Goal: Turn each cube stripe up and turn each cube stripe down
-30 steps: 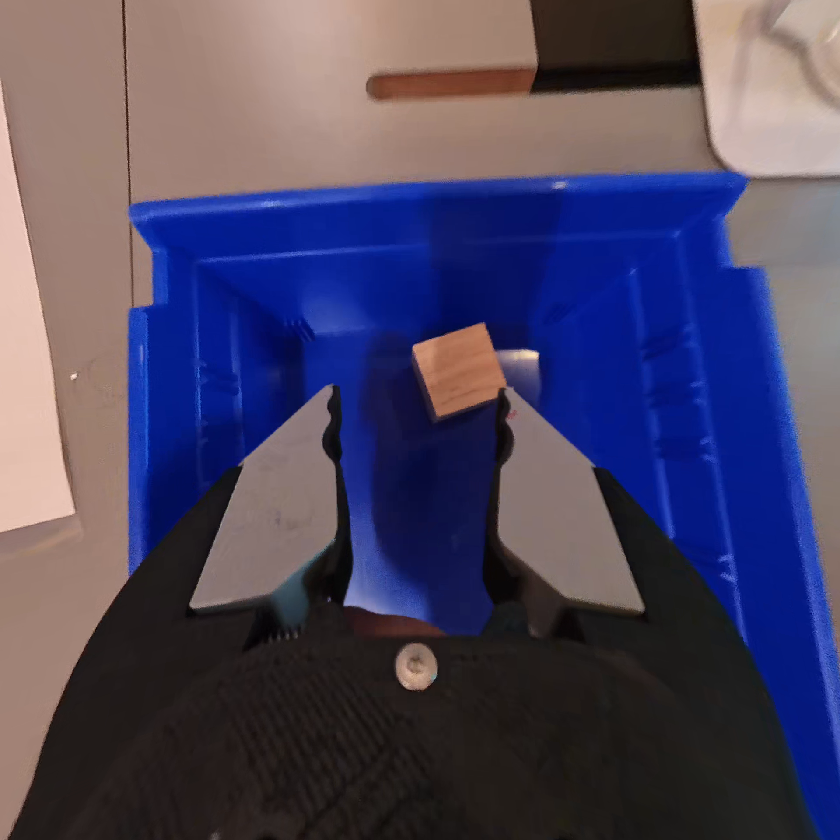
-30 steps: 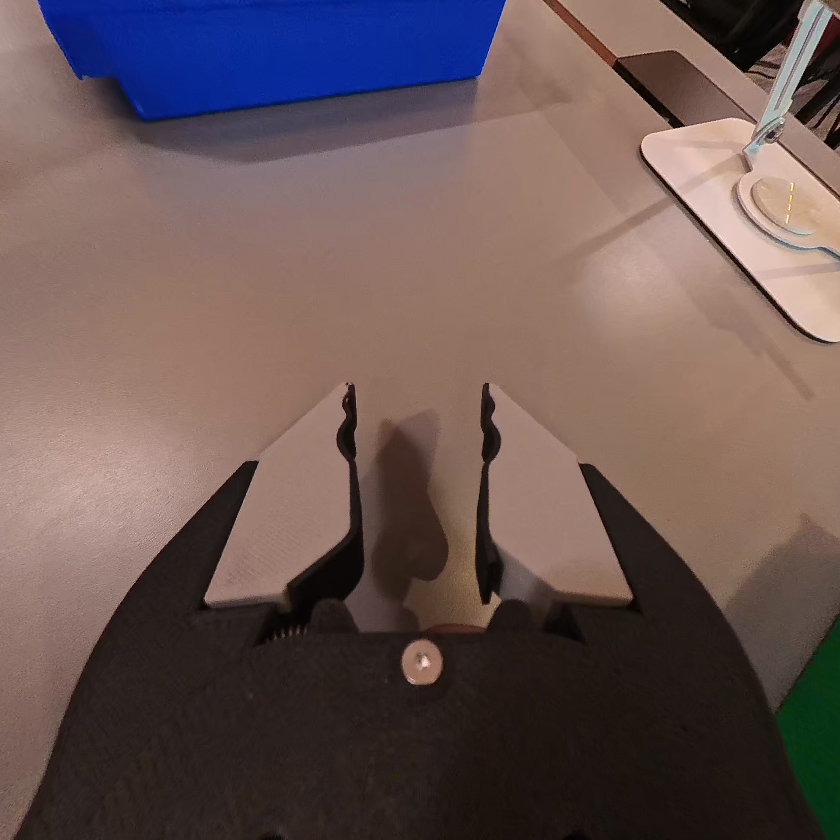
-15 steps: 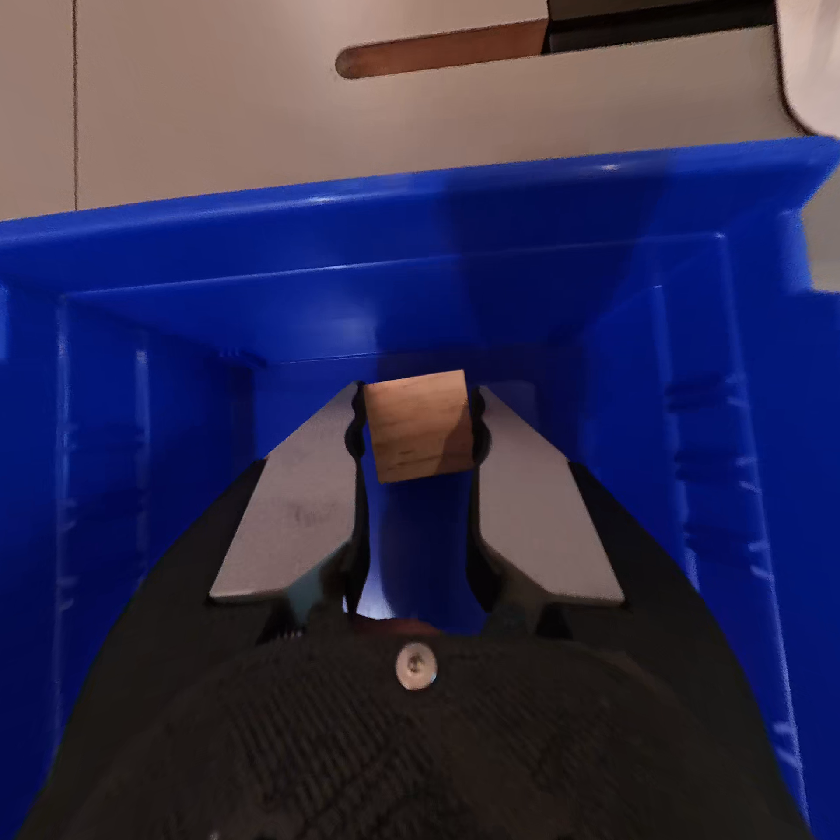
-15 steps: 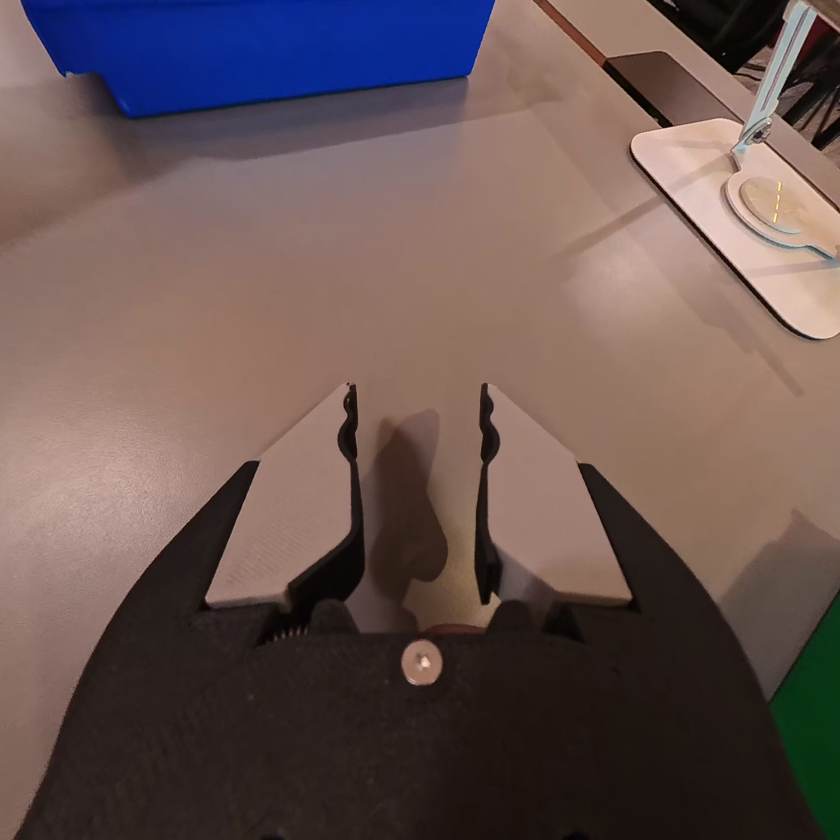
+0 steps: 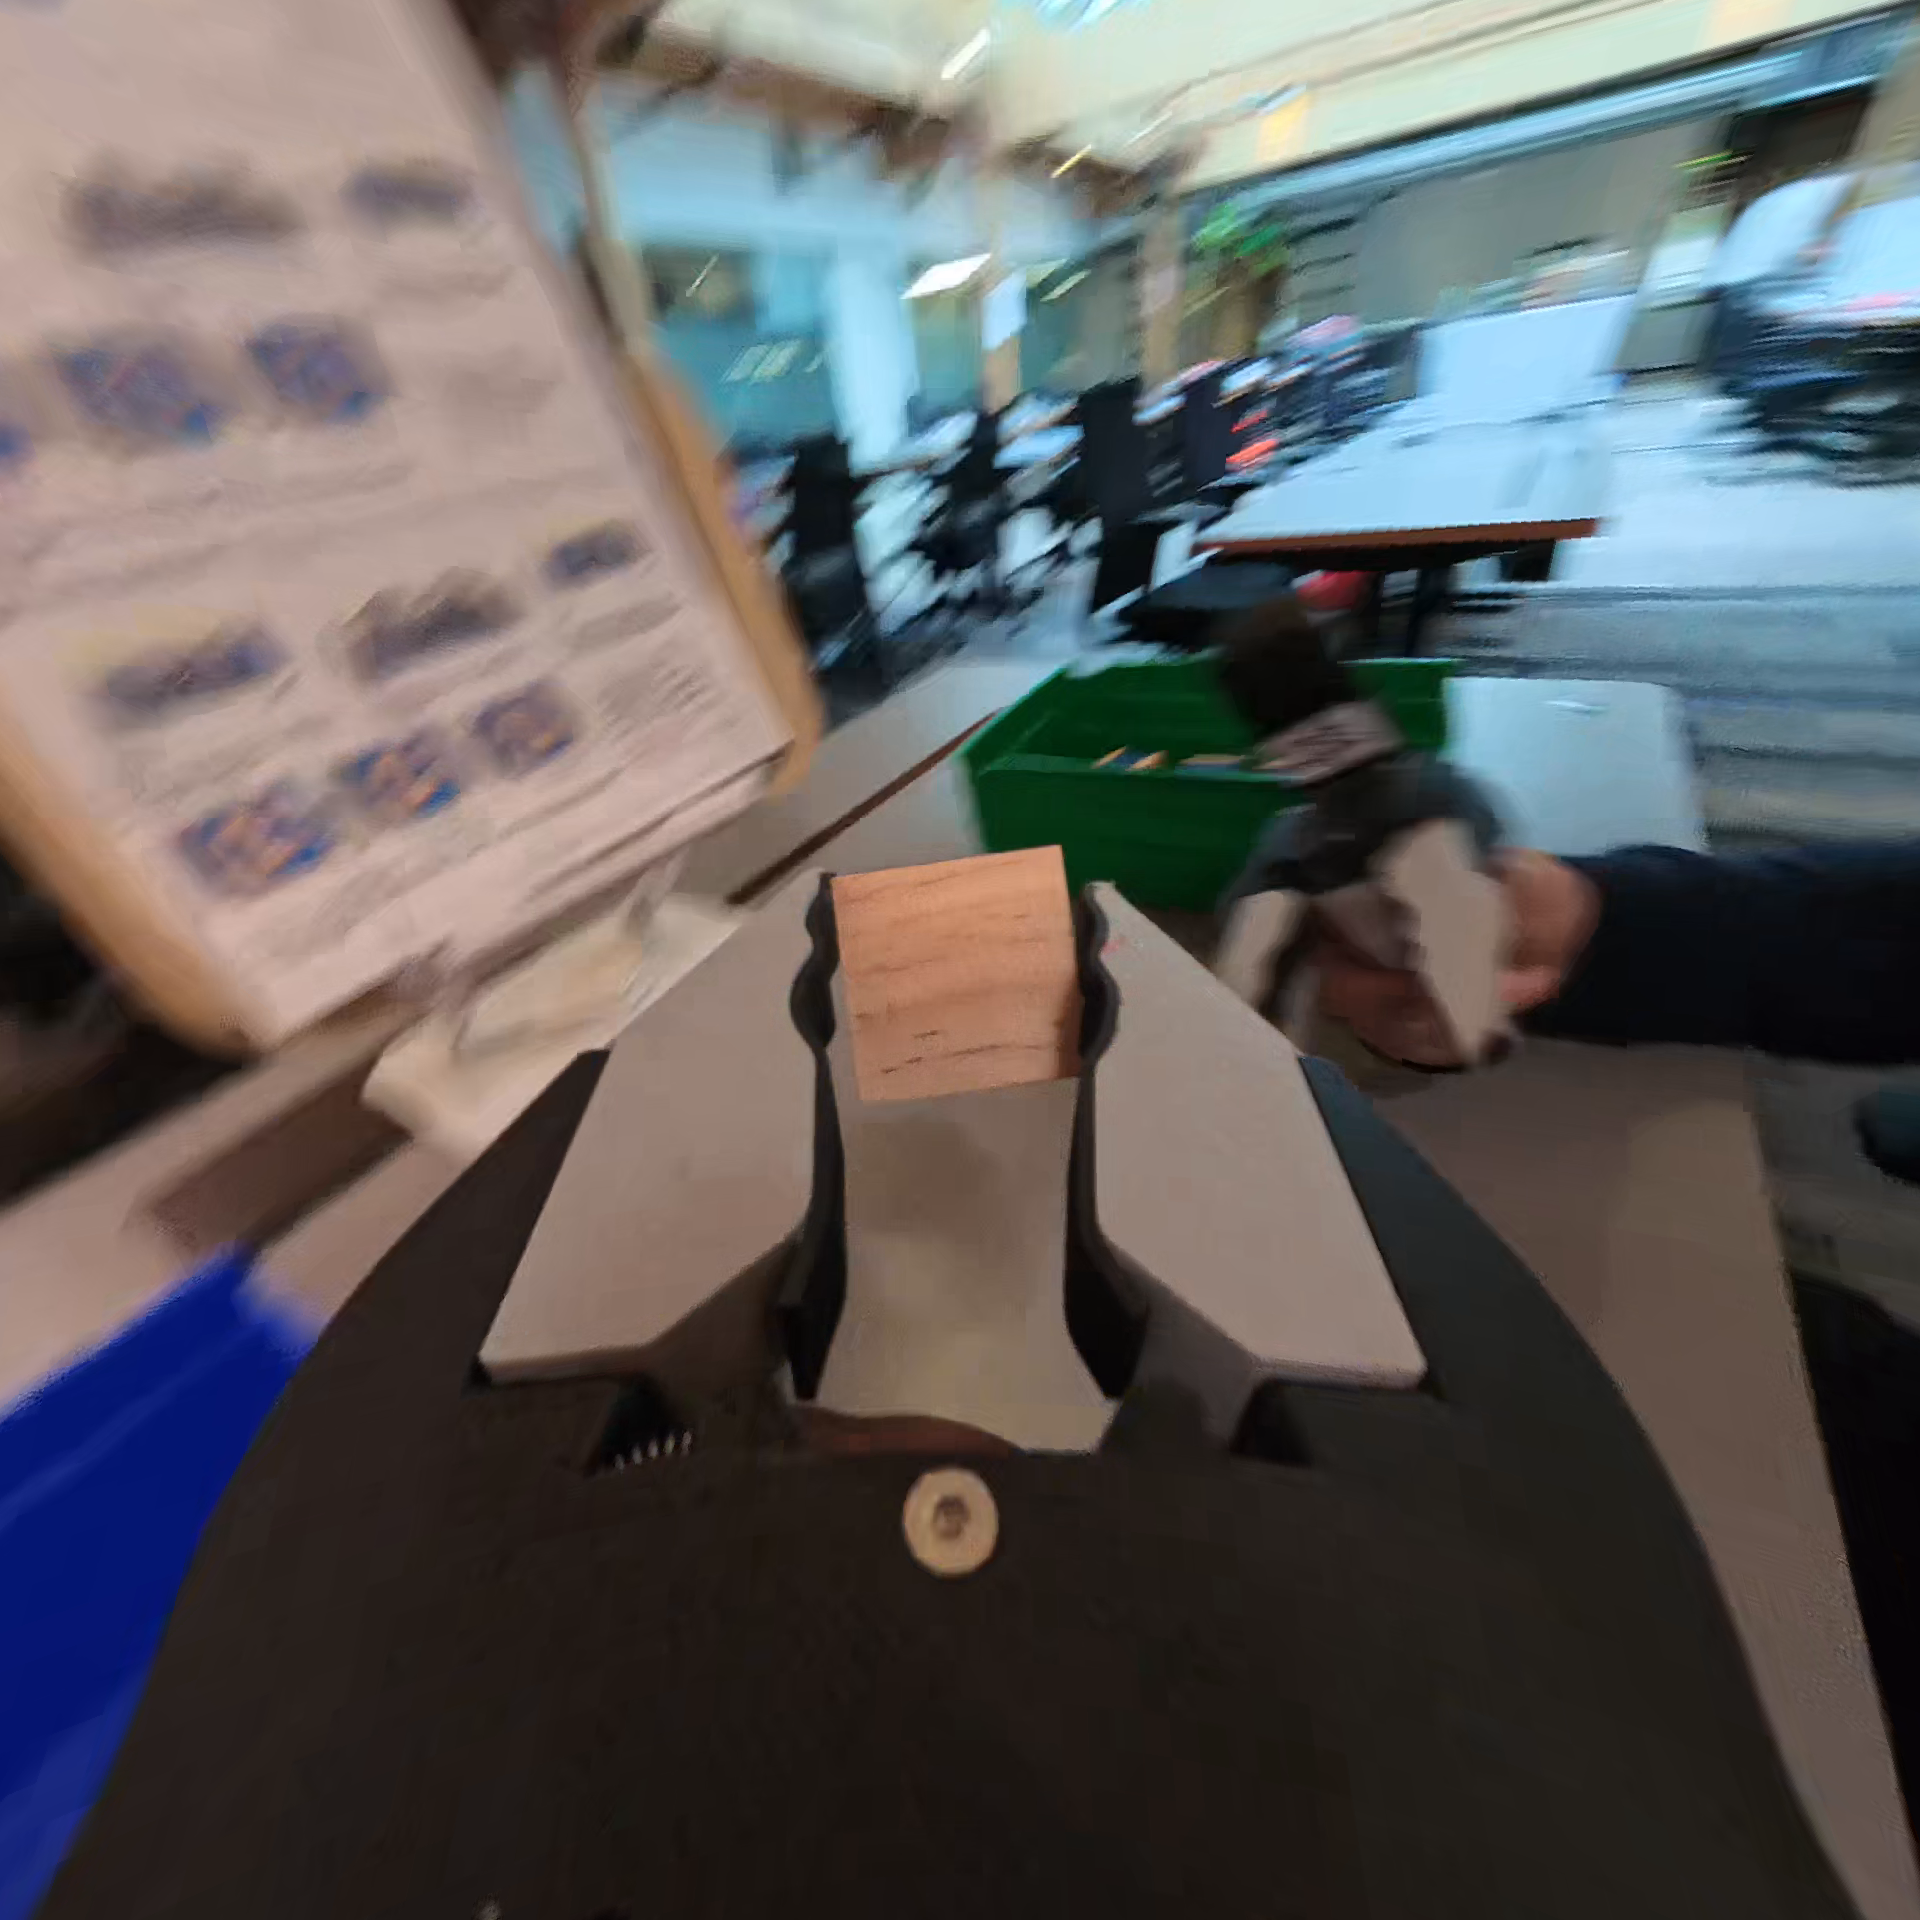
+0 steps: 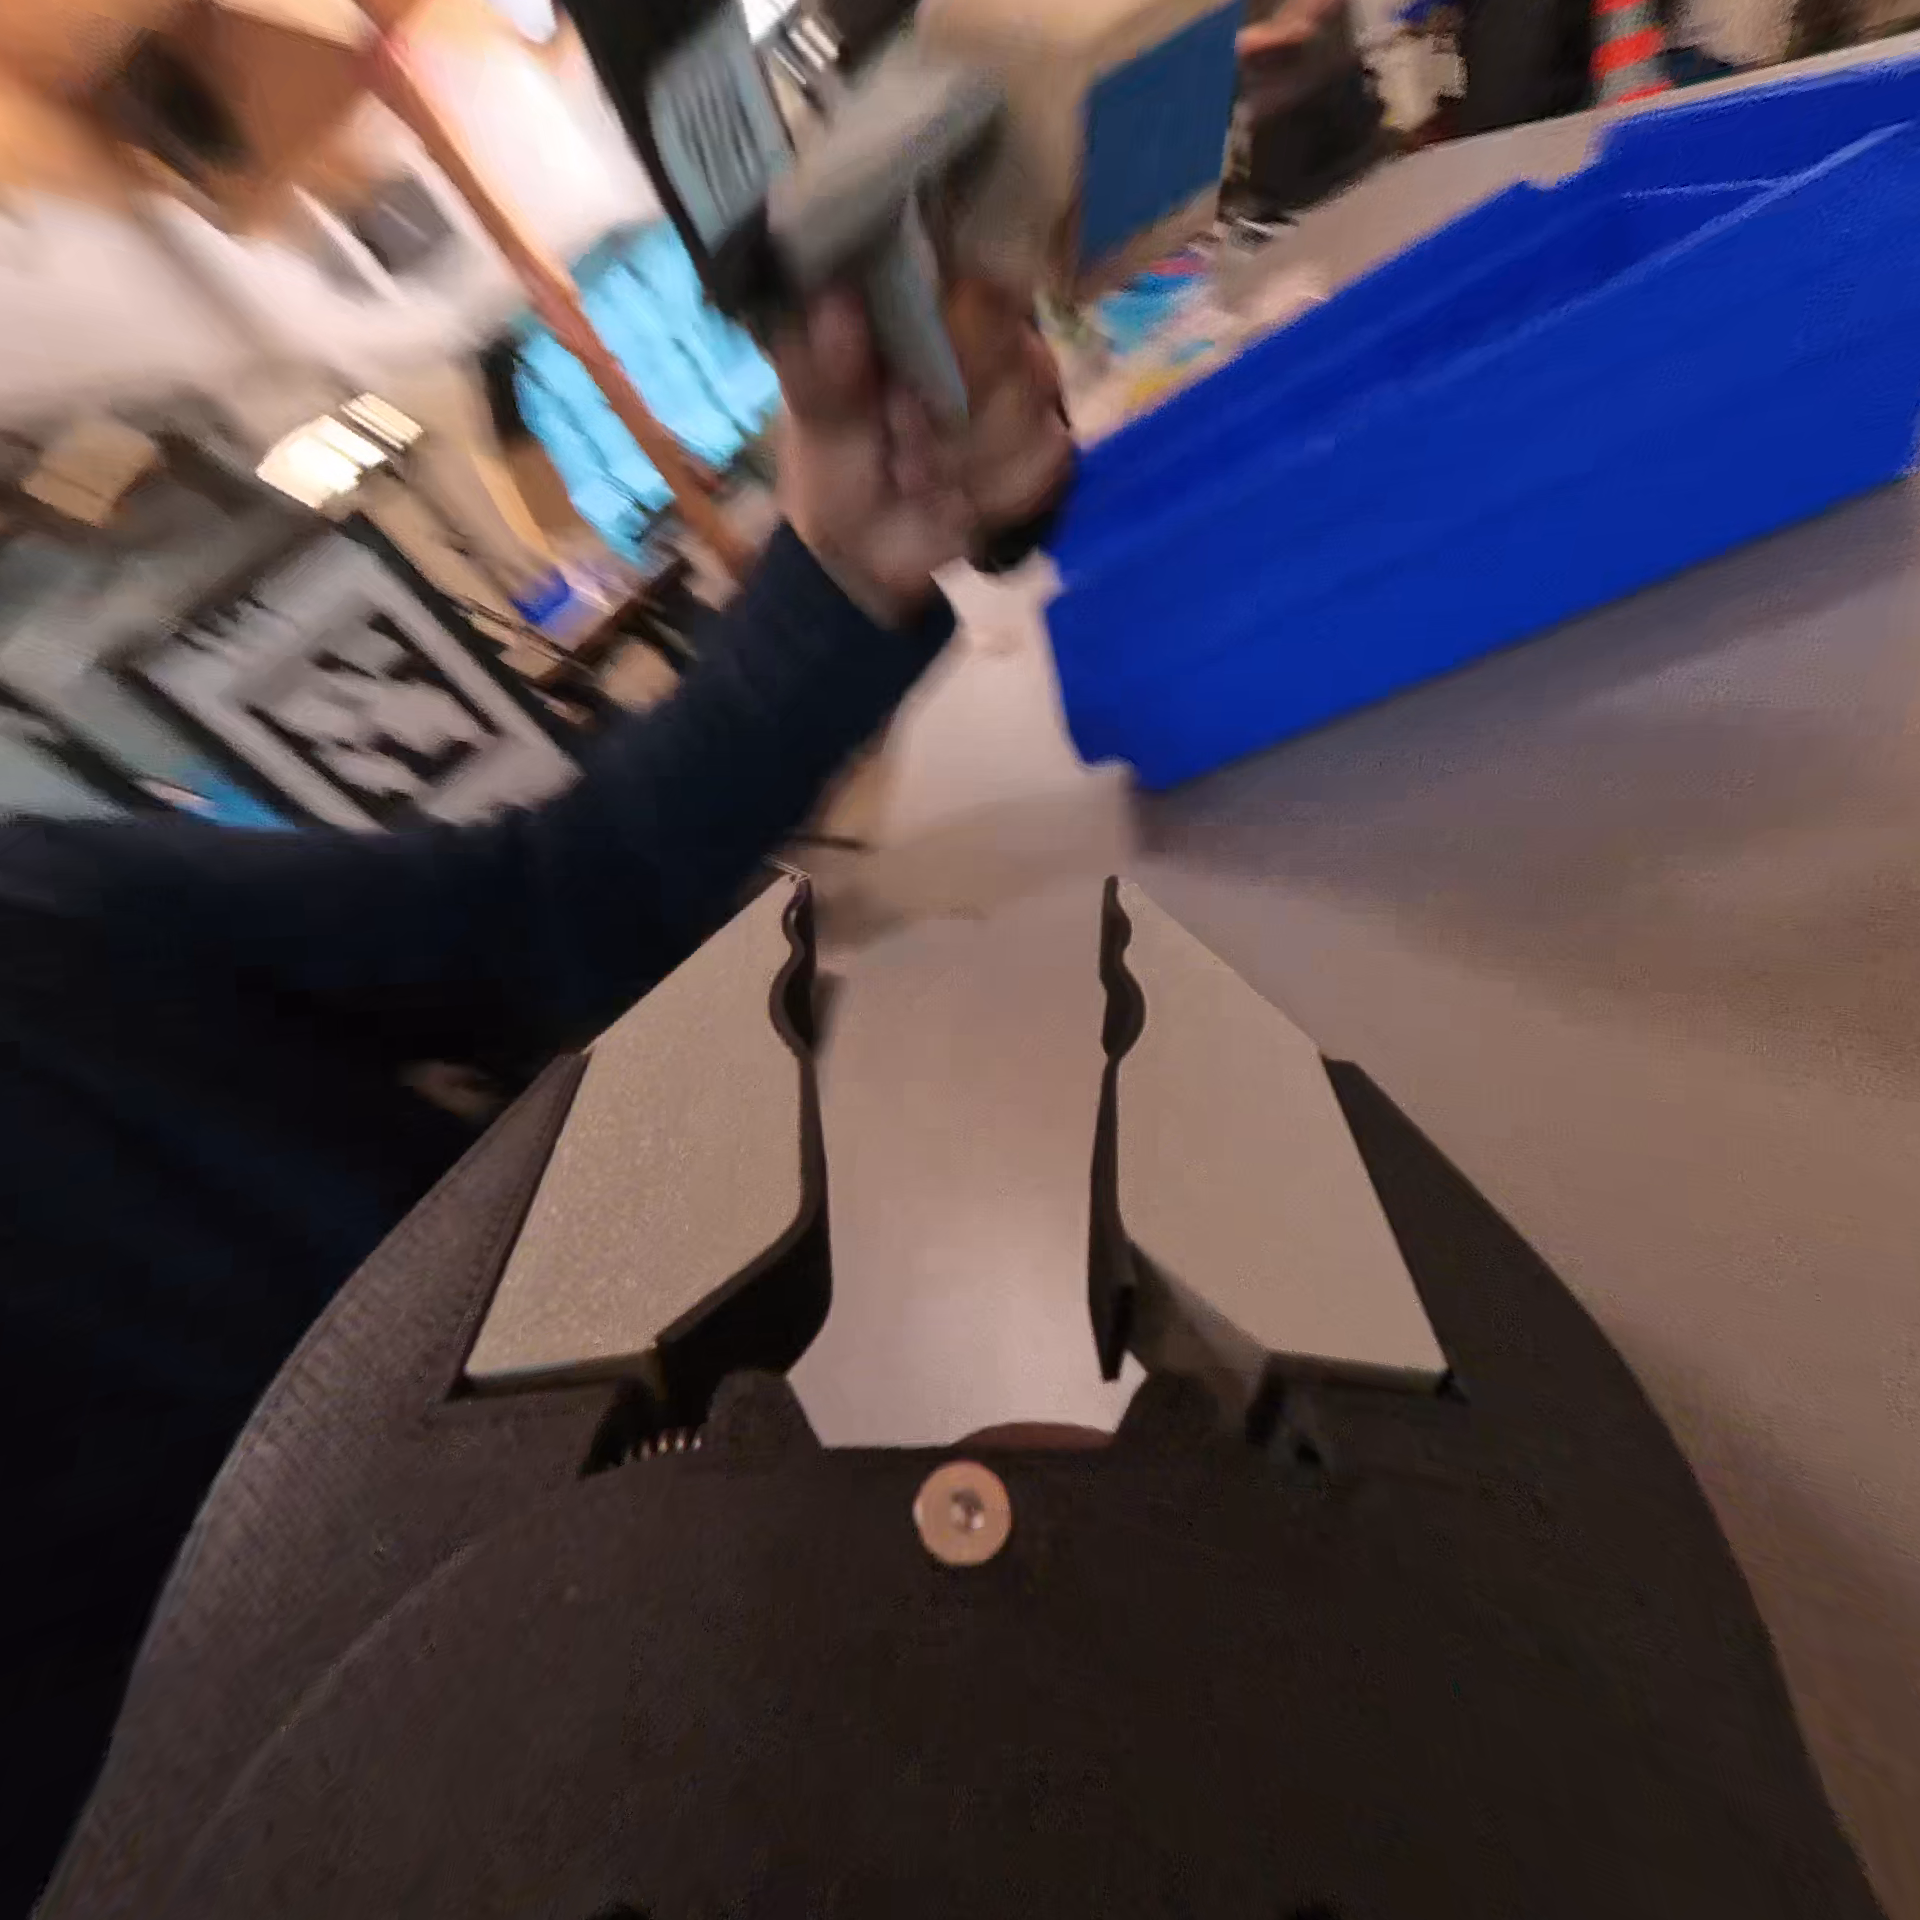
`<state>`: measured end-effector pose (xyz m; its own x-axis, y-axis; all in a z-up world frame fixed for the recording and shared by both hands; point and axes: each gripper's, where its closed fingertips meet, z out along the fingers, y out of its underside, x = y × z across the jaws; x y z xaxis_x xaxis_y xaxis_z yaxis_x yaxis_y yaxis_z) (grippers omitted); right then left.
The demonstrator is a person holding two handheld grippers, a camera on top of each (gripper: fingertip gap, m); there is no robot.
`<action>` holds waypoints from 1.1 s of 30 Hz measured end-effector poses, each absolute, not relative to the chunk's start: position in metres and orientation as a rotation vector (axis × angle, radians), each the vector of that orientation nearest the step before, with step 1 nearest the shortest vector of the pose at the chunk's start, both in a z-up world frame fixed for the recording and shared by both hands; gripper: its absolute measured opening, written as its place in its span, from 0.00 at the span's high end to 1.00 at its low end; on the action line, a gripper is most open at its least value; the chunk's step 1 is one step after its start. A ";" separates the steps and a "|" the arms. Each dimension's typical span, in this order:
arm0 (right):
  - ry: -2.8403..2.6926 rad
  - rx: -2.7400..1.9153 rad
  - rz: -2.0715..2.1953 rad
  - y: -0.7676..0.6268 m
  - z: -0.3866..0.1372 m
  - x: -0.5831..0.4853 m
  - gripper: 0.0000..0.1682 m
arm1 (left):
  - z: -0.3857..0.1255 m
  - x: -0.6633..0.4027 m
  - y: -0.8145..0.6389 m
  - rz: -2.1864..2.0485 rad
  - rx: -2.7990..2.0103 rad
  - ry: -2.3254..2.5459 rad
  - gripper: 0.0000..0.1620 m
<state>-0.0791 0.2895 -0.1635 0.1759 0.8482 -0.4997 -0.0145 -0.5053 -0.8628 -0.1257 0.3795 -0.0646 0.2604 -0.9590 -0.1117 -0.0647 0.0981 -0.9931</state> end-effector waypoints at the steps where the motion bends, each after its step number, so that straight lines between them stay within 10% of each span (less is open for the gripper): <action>1: -0.766 -1.640 1.568 0.284 -0.152 -0.082 0.68 | -0.063 -0.114 0.347 -0.944 -1.121 1.170 0.73; 11: -0.724 -1.368 2.124 0.250 -0.111 -0.077 0.66 | -0.098 -0.066 0.243 -0.940 -0.713 1.430 0.73; 33: -0.736 -1.656 1.410 0.290 -0.152 -0.069 0.75 | -0.148 -0.059 0.281 -0.457 -0.644 1.421 0.74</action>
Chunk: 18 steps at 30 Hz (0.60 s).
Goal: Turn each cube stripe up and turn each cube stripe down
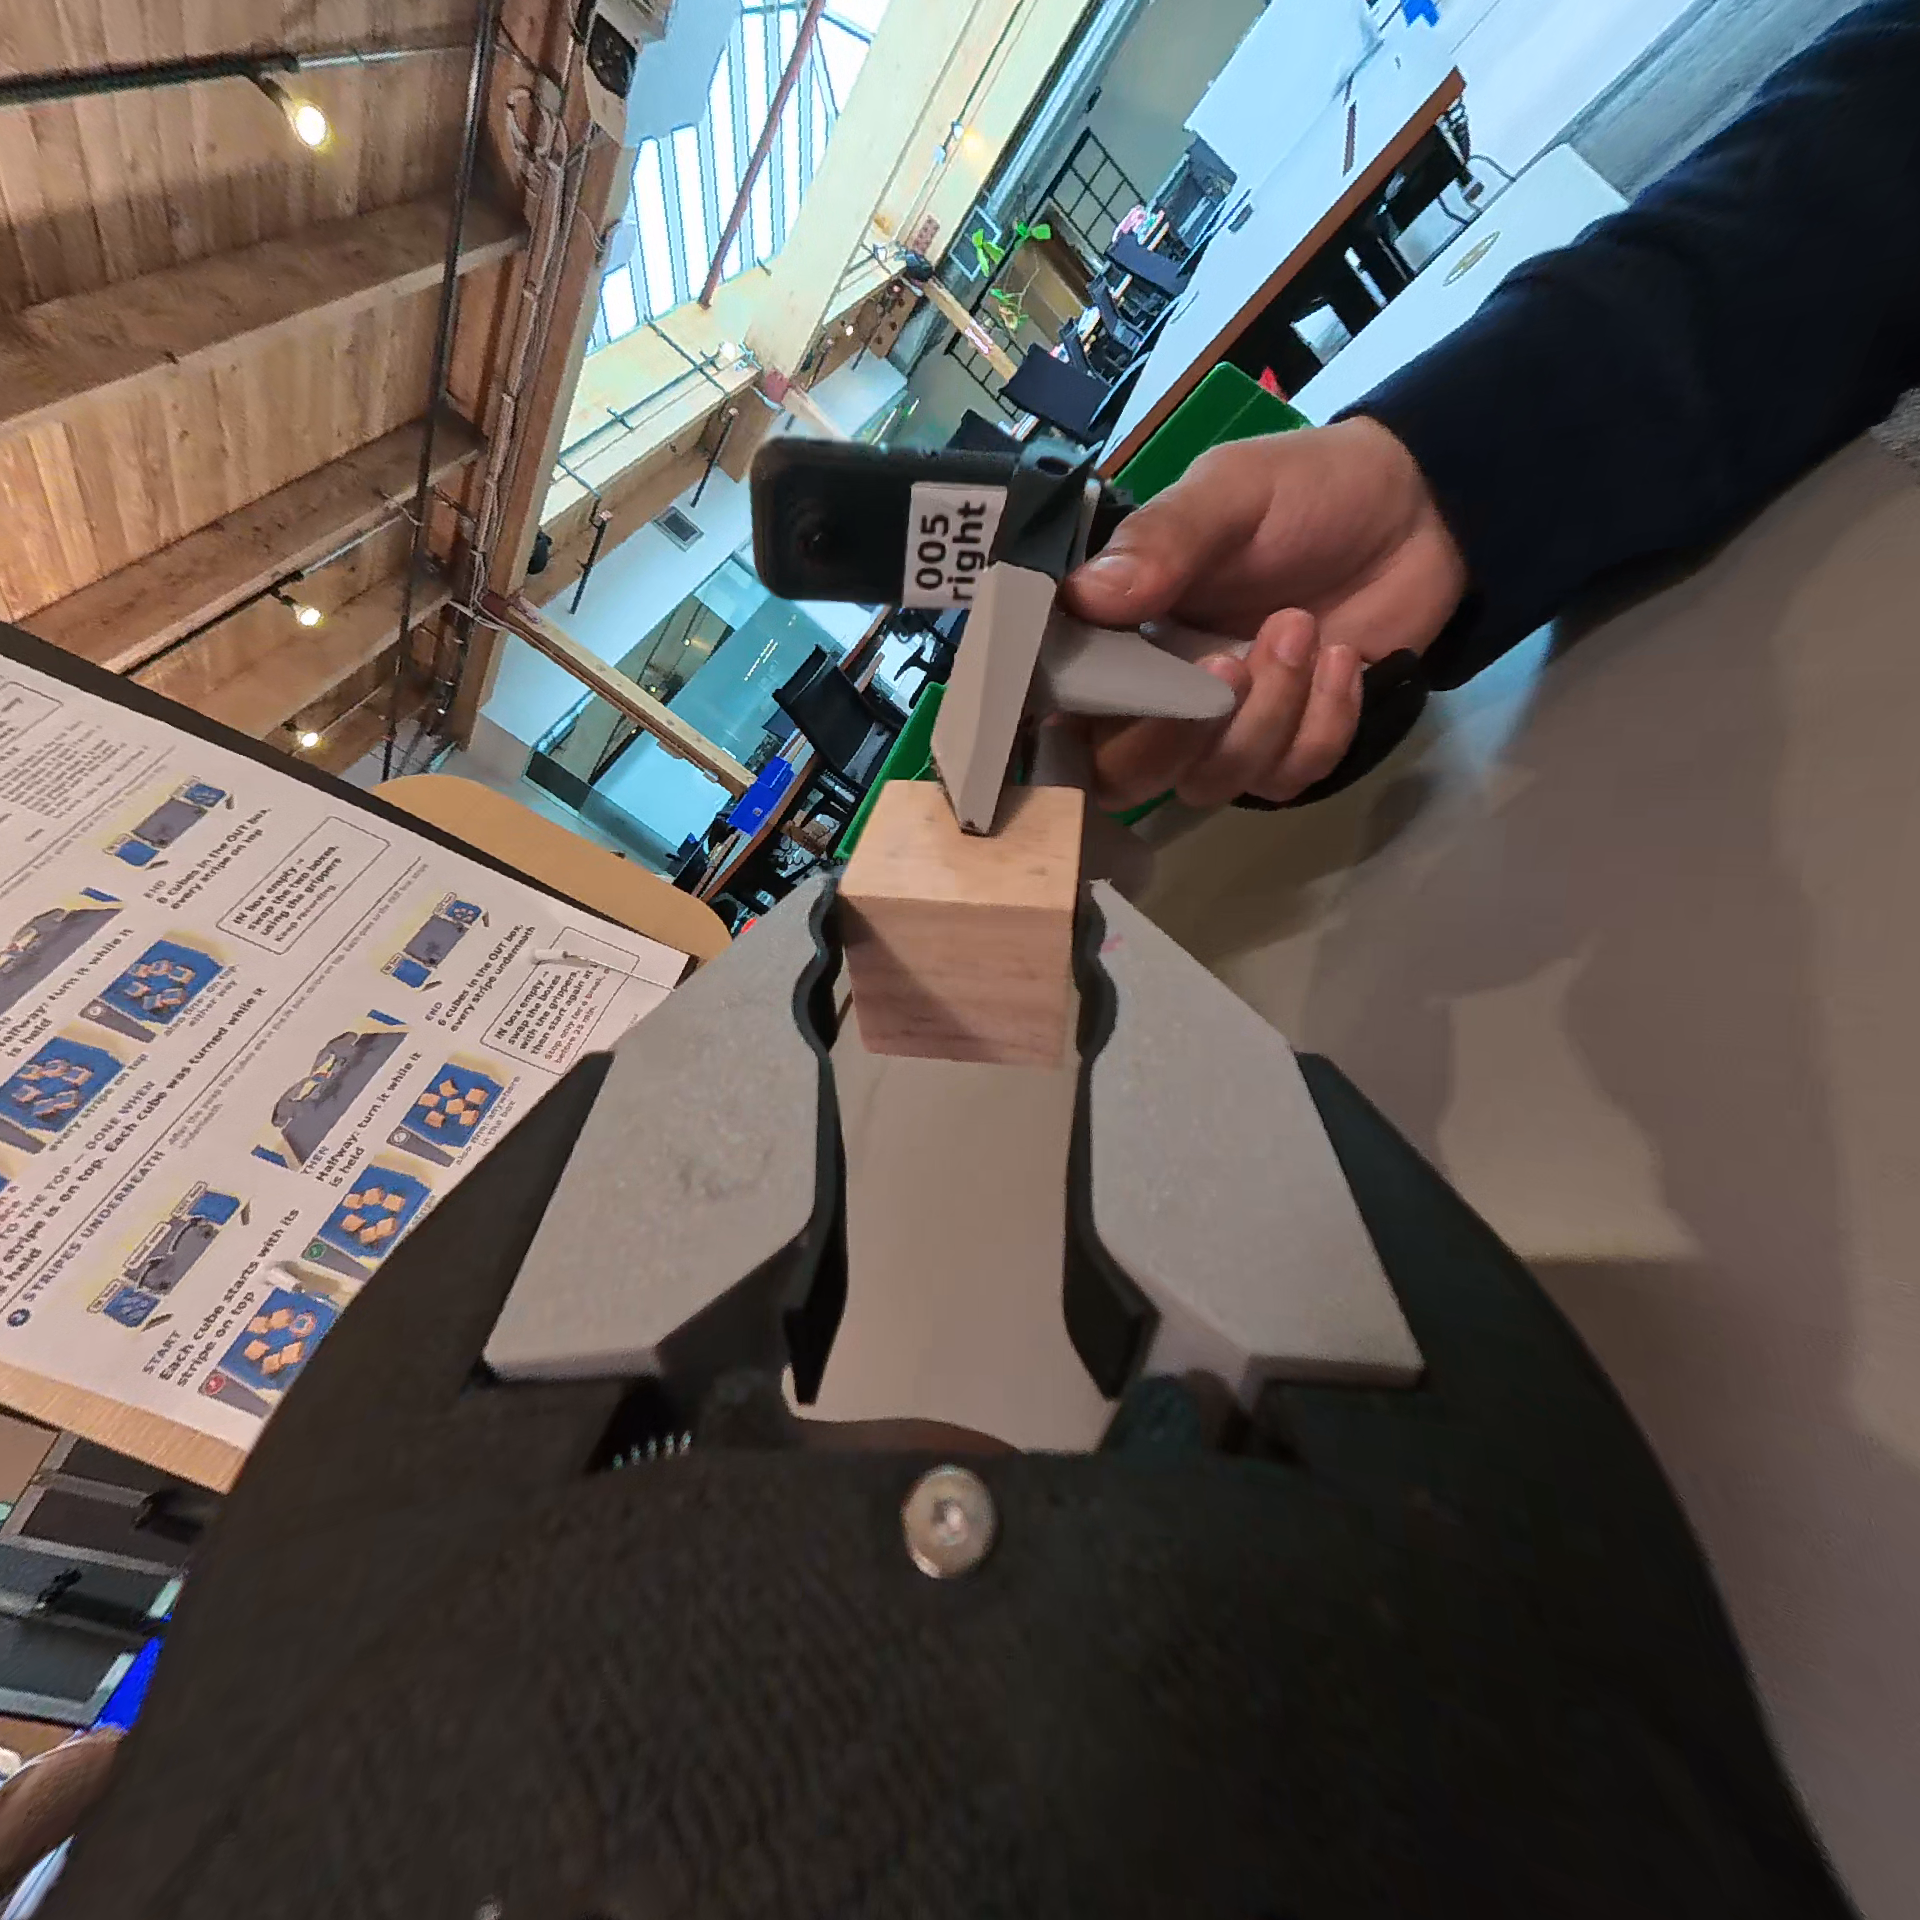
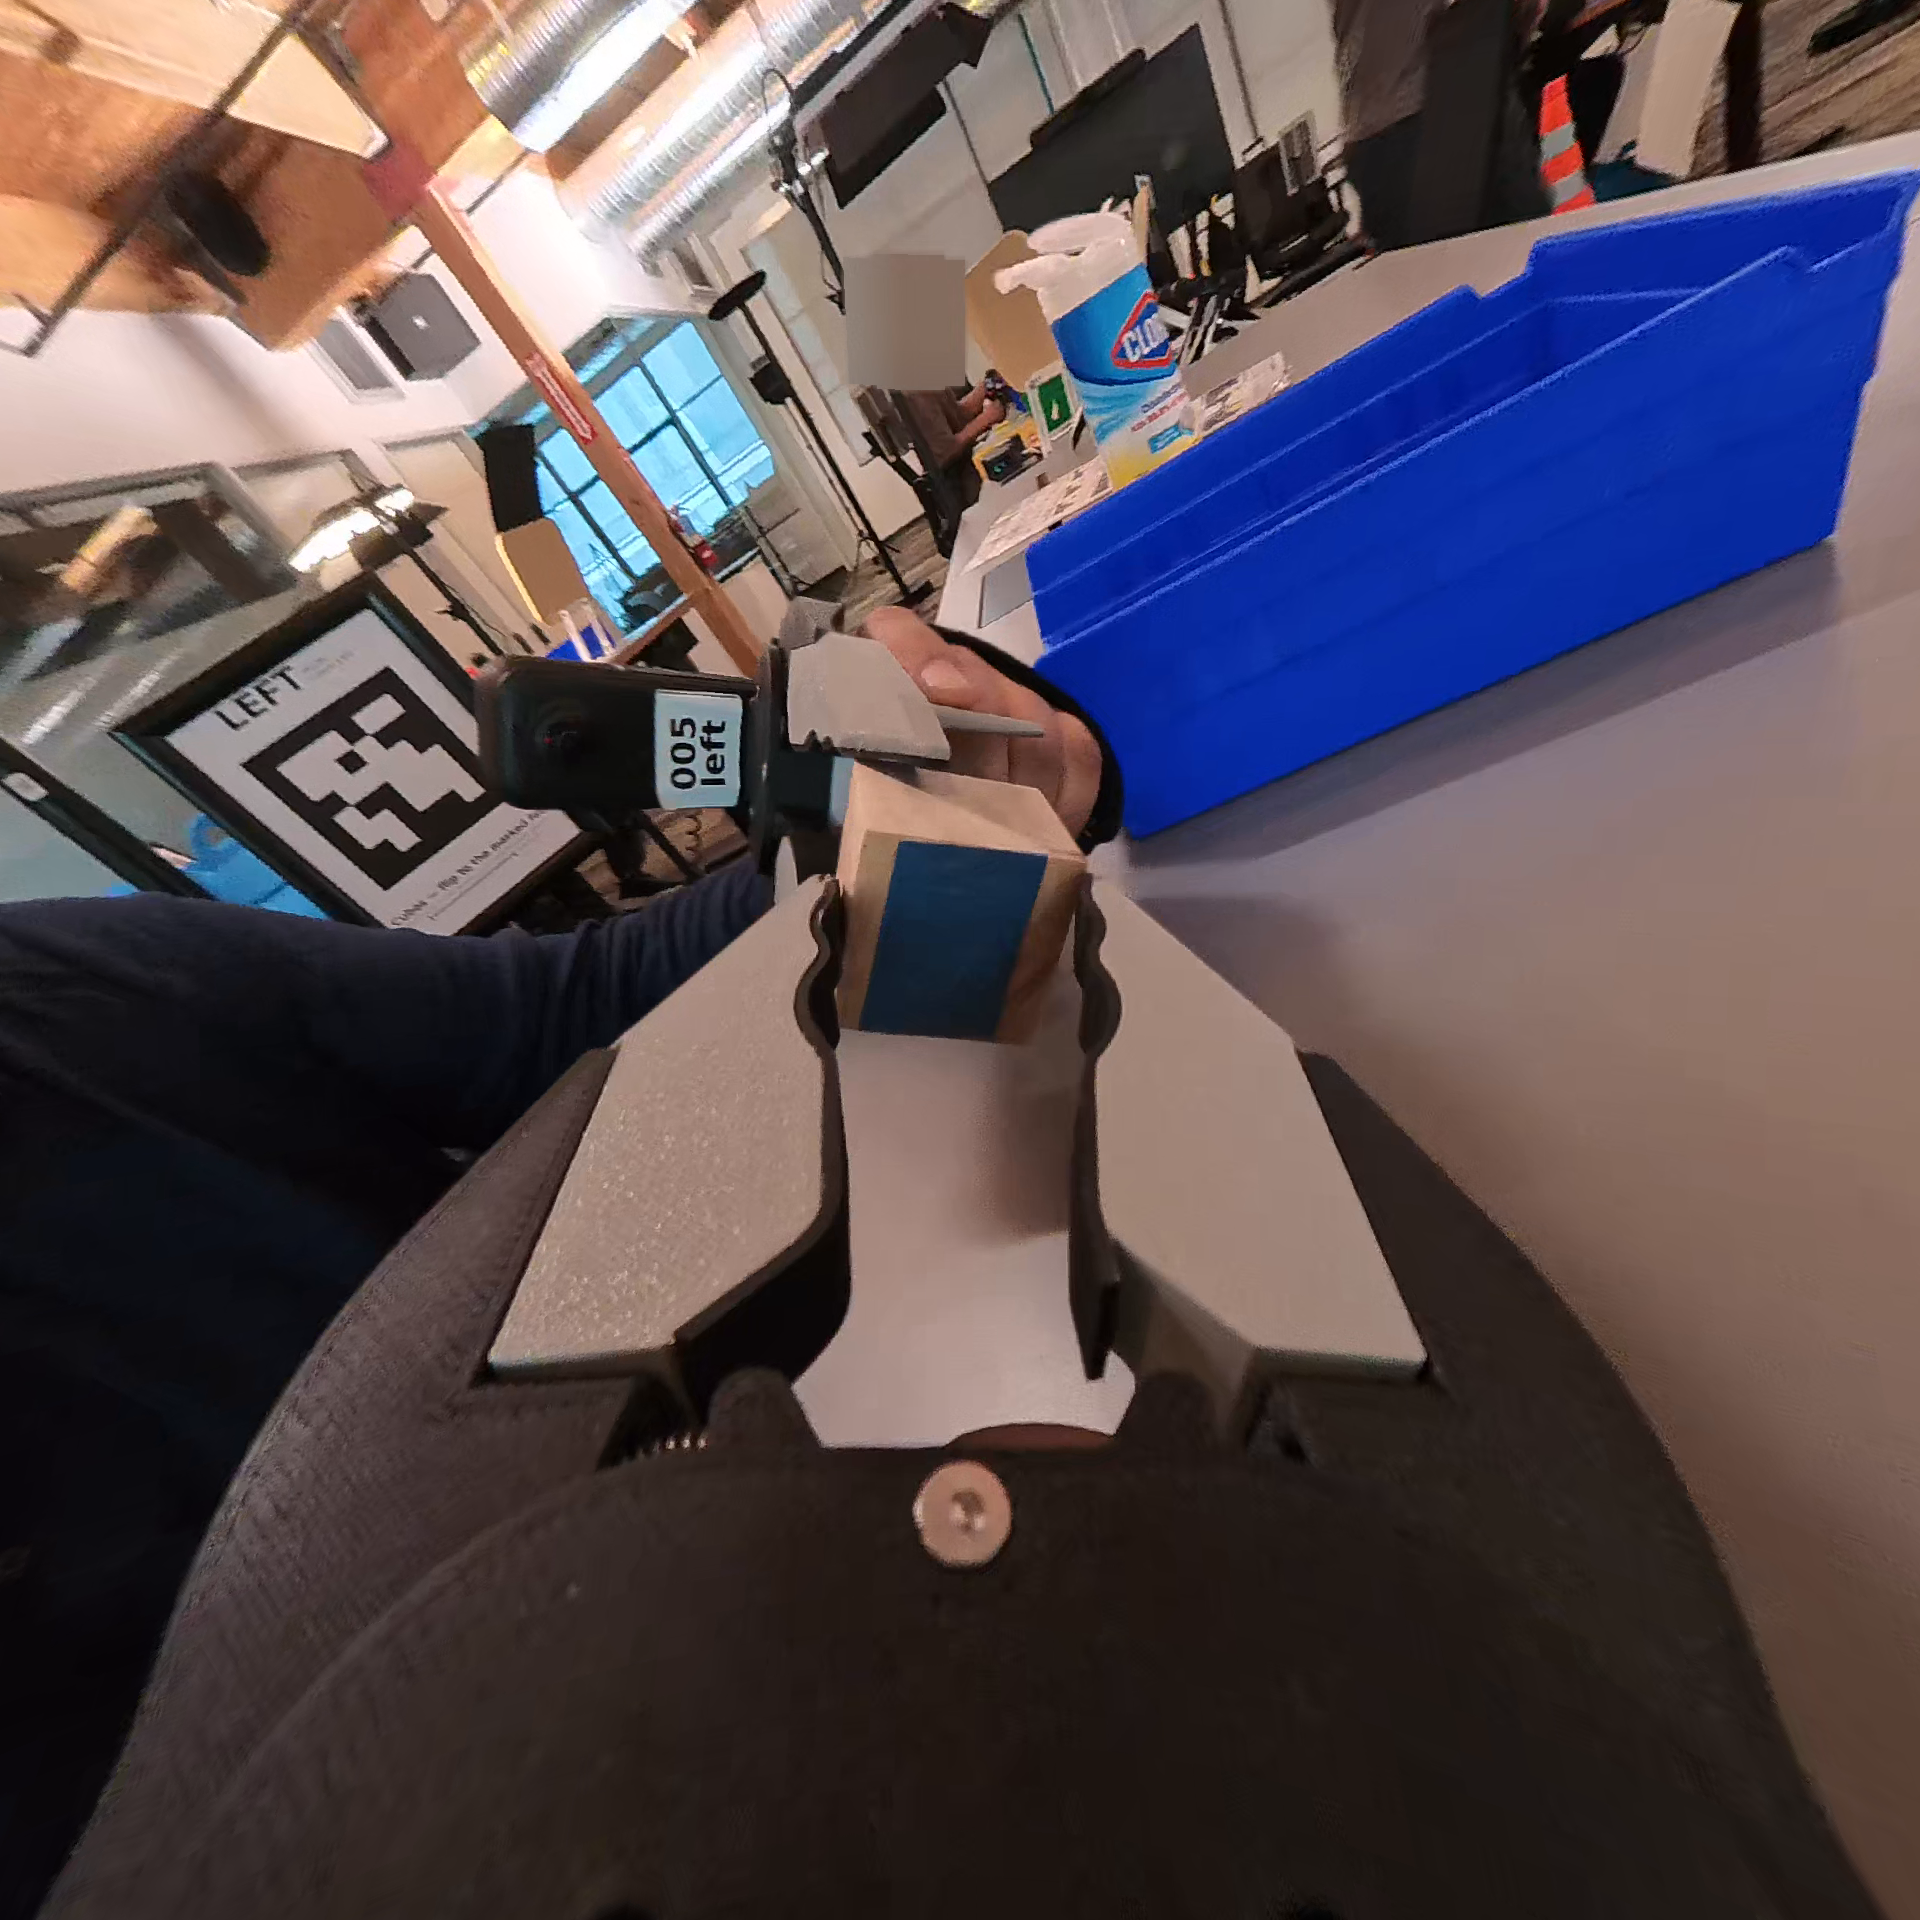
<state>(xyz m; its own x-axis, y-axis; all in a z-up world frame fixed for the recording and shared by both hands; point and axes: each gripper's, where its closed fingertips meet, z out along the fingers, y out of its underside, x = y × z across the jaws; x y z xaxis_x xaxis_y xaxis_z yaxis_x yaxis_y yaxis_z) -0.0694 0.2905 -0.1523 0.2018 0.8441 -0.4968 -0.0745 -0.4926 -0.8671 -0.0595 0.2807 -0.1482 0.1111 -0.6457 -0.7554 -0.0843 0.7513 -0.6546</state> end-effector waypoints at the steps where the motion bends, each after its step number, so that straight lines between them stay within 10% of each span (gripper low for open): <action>1: -0.727 -1.656 1.439 0.290 -0.152 -0.070 0.75 | -0.149 -0.060 0.280 -0.459 -0.642 1.425 0.74; 10: -0.696 -1.665 1.649 0.285 -0.157 -0.078 0.75 | -0.150 -0.060 0.275 -0.497 -0.665 1.443 0.74; 18: -0.770 -1.676 1.026 0.308 -0.157 -0.054 0.75 | -0.152 -0.061 0.292 -0.494 -0.770 1.284 0.72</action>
<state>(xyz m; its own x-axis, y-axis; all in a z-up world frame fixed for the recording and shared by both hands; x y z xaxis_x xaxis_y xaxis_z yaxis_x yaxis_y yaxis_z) -0.0544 0.3076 -0.1572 0.4406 0.8558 -0.2713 0.0216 -0.3122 -0.9498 -0.0612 0.2916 -0.1523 0.2337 -0.7135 -0.6605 -0.0863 0.6614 -0.7450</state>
